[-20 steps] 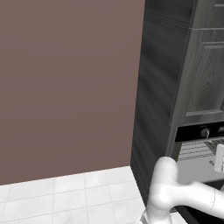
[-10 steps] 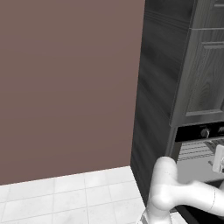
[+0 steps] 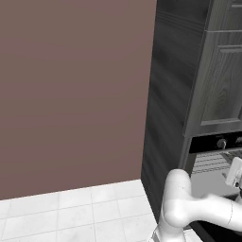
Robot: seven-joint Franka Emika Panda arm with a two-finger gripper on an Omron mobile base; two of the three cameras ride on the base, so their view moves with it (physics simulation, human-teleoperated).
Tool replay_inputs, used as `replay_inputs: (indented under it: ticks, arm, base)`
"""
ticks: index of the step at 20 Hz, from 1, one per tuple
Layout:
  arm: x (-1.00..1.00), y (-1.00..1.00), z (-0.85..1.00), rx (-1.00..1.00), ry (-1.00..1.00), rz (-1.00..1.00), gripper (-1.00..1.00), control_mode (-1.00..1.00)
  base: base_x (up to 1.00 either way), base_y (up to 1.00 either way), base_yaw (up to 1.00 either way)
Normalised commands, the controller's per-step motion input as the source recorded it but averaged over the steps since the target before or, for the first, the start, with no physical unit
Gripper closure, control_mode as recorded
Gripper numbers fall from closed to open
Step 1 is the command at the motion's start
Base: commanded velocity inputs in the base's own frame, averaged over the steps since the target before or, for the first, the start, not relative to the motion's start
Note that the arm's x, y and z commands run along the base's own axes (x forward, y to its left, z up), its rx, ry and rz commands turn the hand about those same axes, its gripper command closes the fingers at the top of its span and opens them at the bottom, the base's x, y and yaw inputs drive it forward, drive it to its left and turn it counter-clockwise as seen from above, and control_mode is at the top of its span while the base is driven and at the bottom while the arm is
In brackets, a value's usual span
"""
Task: Take the fish from the oven and place it on the plate on the counter.
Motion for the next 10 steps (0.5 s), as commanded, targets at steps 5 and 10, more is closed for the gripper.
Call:
replay_inputs:
  ticks: [5, 10]
  arm:
    - [0.1, -0.02, -0.63, 0.13, -0.22, -0.07, -1.0, -1.0]
    - [0.02, -0.1, -0.71, 0.21, -0.19, -0.08, -1.0, -1.0]
  base:
    - [0.0, 0.0, 0.0]
    - [0.0, 0.0, 0.0]
